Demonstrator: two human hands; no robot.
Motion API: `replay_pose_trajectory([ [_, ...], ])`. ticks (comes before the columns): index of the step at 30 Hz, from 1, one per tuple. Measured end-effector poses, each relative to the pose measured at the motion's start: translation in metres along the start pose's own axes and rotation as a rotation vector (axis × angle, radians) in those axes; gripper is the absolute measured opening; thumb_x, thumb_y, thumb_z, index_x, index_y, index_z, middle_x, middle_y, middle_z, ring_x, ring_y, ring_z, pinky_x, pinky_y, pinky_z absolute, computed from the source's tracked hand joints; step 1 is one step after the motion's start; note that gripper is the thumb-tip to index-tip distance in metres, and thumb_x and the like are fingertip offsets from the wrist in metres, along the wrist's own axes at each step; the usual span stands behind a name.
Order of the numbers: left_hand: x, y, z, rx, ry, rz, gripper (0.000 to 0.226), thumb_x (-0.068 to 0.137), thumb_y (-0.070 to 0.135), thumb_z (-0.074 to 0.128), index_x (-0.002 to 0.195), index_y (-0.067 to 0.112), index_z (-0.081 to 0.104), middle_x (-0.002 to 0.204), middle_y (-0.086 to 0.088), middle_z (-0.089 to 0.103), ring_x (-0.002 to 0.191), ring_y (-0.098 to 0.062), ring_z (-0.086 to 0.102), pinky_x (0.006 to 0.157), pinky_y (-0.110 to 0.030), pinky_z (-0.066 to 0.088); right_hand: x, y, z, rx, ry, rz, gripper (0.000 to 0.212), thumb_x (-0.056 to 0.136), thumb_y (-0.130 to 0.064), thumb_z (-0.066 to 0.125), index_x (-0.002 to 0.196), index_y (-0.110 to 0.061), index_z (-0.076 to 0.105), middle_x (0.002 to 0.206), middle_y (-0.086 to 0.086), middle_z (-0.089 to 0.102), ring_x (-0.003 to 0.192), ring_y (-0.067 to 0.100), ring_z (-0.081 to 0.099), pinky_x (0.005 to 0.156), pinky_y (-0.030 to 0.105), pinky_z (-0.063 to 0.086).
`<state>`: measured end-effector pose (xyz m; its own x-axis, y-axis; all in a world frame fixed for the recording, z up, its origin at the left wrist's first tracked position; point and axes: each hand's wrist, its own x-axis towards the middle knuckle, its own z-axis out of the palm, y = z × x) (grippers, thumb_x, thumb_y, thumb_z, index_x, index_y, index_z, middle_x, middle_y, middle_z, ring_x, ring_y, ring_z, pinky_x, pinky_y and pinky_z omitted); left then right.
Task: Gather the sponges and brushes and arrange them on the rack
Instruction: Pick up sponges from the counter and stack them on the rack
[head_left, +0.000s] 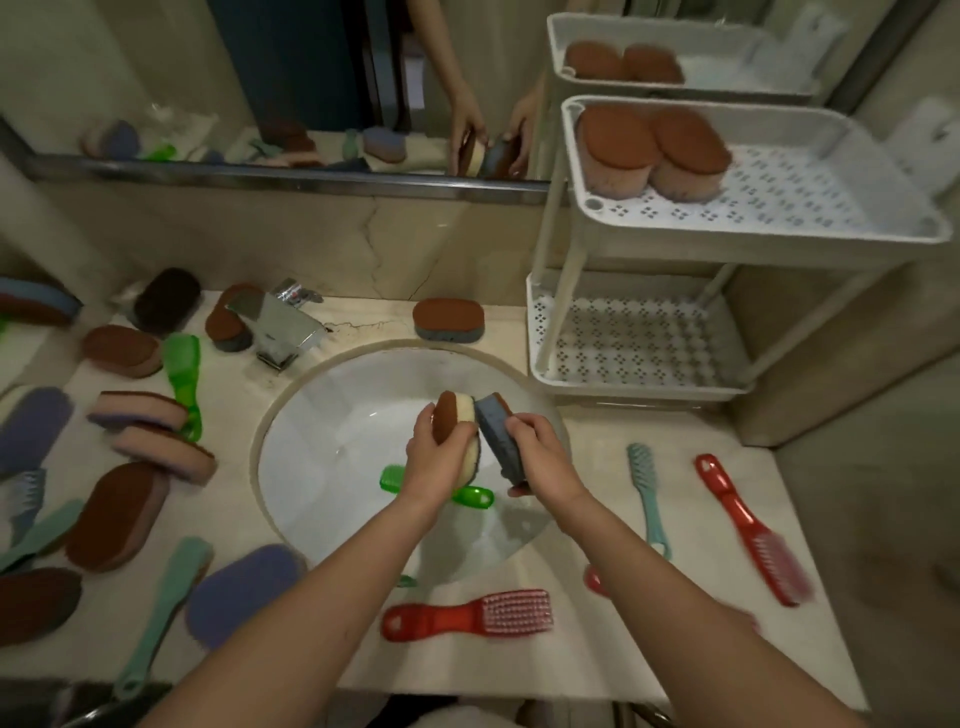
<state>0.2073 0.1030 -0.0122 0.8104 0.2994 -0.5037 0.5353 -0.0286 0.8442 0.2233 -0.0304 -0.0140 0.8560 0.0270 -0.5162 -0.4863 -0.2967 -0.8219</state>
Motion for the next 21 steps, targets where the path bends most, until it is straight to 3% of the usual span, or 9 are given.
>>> replay_pose_trajectory([
  [6,-0.069,0.011,0.034,-0.085,0.013,0.102,0.052,0.087,0.037,0.059,0.134,0.036,0.036,0.133,-0.002,0.050,0.111,-0.022,0.054,0.096,-0.046,0.048,-0.061,0.004,-0.052,0.033,-0.025,-0.173,0.022,0.089,-0.039,0.050,0.111,-0.035,0.054,0.105,0.002,0.062,0.086,0.018,0.061,0.055,0.026,0.046],
  [9,-0.098,0.021,0.050,-0.103,0.000,0.176,0.044,0.087,0.037,0.059,0.126,0.040,0.038,0.128,-0.001,0.053,0.106,-0.018,0.055,0.088,-0.038,0.050,-0.088,0.003,-0.079,0.055,-0.007,-0.247,0.043,0.075,-0.046,0.048,0.116,-0.035,0.054,0.111,0.003,0.061,0.086,0.012,0.060,0.053,0.019,0.044],
  [13,-0.125,0.041,0.068,-0.058,-0.051,0.263,0.053,0.087,0.039,0.056,0.138,0.037,0.040,0.135,-0.003,0.046,0.114,-0.023,0.051,0.096,-0.048,0.049,-0.106,0.002,-0.110,0.064,0.061,-0.332,0.061,0.070,-0.048,0.047,0.130,-0.036,0.050,0.128,0.001,0.052,0.107,0.020,0.056,0.071,0.024,0.042],
  [15,-0.136,0.052,0.077,-0.048,-0.081,0.280,0.058,0.088,0.037,0.053,0.143,0.039,0.036,0.138,-0.007,0.037,0.116,-0.026,0.049,0.098,-0.051,0.048,-0.114,-0.001,-0.126,0.054,0.093,-0.379,0.062,0.071,-0.046,0.046,0.132,-0.035,0.048,0.131,0.000,0.048,0.106,0.017,0.055,0.076,0.027,0.045],
  [18,-0.150,0.071,0.085,0.005,-0.123,0.329,0.066,0.089,0.032,0.048,0.149,0.038,0.023,0.139,-0.003,0.026,0.113,-0.019,0.043,0.101,-0.048,0.045,-0.127,-0.010,-0.149,0.002,0.157,-0.464,0.069,0.067,-0.055,0.046,0.133,-0.036,0.047,0.129,-0.005,0.043,0.107,0.006,0.050,0.097,0.036,0.046],
  [21,-0.163,0.095,0.089,0.066,-0.215,0.407,0.077,0.080,0.037,0.049,0.150,0.040,0.017,0.139,-0.003,0.025,0.115,-0.017,0.039,0.102,-0.043,0.043,-0.137,-0.025,-0.169,-0.025,0.224,-0.558,0.071,0.067,-0.055,0.046,0.135,-0.036,0.045,0.127,-0.008,0.040,0.103,-0.005,0.048,0.088,0.023,0.042],
])
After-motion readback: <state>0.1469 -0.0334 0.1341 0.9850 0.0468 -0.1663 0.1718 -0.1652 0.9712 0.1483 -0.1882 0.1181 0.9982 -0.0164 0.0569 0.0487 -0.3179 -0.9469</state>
